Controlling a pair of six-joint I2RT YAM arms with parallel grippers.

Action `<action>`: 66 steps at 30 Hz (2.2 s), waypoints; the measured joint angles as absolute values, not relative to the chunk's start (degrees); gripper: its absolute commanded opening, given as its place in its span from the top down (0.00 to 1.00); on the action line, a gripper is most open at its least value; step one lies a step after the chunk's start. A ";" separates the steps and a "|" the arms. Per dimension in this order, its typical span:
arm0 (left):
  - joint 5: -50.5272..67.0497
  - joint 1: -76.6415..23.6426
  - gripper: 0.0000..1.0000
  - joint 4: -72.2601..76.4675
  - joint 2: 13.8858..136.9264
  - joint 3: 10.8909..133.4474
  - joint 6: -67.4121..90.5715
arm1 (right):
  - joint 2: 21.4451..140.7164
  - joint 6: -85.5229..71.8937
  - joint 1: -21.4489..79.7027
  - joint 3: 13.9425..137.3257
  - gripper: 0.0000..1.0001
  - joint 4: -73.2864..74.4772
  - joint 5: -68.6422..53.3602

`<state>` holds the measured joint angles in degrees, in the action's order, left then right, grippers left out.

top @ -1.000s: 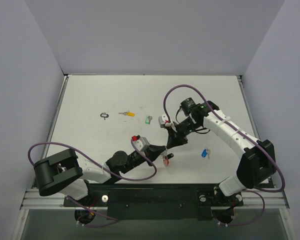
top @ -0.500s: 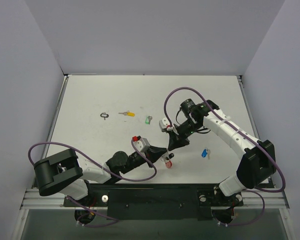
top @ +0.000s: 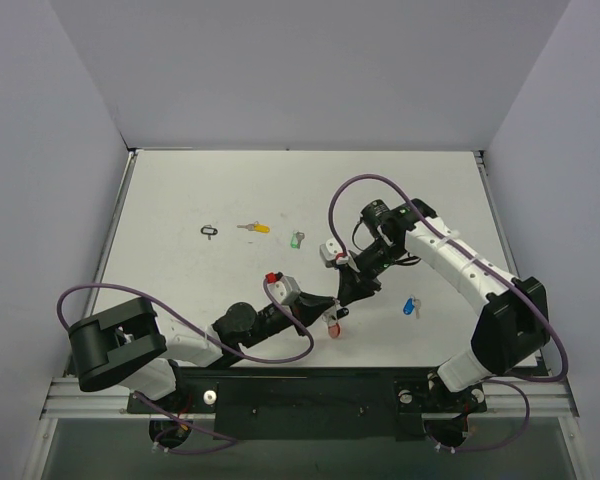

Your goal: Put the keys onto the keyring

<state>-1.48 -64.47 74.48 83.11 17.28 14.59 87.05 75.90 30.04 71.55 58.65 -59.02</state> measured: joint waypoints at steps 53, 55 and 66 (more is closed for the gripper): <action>-4.03 -65.23 0.53 58.50 65.32 15.27 8.43 | 88.62 61.32 38.89 78.08 1.00 60.86 -35.29; -3.99 -65.80 0.53 55.57 65.67 16.21 6.66 | 88.53 60.40 39.90 78.17 1.00 60.88 -33.45; -2.39 -66.06 0.61 54.78 74.87 20.32 1.87 | 88.55 57.95 41.34 78.56 1.00 60.86 -30.15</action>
<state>-2.39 -66.06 54.78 74.87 20.32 1.87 88.55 57.95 41.34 78.56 60.86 -30.15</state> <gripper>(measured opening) 0.400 0.004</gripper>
